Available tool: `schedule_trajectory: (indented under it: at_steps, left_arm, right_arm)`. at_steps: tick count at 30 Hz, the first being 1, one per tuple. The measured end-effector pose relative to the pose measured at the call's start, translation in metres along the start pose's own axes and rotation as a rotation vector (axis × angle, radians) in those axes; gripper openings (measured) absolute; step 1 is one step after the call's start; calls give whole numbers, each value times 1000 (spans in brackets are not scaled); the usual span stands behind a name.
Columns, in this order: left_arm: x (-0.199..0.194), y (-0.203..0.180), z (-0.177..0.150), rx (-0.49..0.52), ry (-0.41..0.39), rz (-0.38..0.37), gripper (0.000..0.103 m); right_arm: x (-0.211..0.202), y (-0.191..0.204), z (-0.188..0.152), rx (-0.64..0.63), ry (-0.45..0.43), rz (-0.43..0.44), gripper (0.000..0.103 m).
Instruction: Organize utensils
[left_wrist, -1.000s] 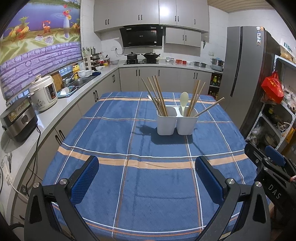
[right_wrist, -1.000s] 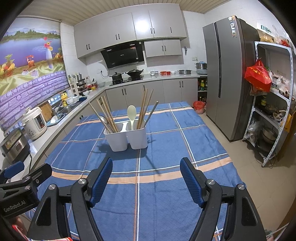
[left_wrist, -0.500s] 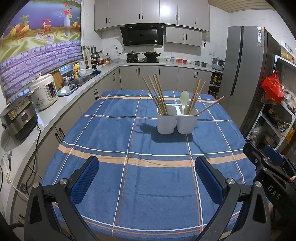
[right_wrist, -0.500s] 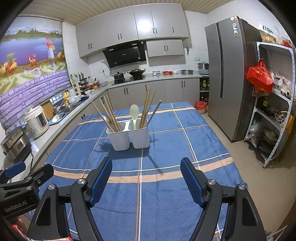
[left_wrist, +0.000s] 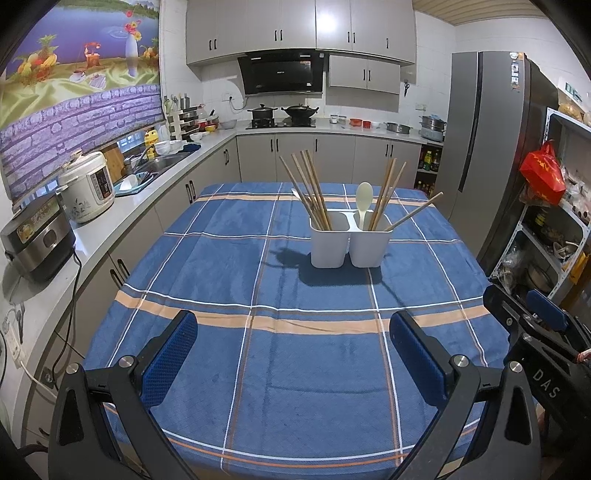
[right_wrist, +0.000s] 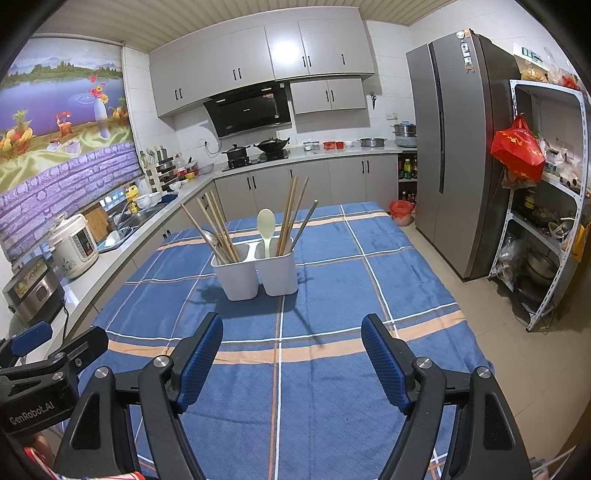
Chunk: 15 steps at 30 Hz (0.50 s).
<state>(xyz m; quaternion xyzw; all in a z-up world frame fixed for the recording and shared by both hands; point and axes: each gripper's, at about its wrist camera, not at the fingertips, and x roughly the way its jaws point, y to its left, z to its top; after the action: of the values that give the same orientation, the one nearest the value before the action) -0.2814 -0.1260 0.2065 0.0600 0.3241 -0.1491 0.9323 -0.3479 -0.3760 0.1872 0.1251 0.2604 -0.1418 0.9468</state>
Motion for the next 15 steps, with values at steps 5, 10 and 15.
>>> schedule_trajectory:
  at_steps: [5,10,15]
  left_arm:
    - [-2,-4,1,6,-5,0,103]
    - [-4,-7,2,10,-13,2,103]
    - [-3,-9,1,10,-5,2,103]
  right_arm:
    - [-2,-1,0,1,-6,2,82]
    - [-4,-4,0,5,-9,2,82]
    - [-3,-8,-1,9,-6,-3,82]
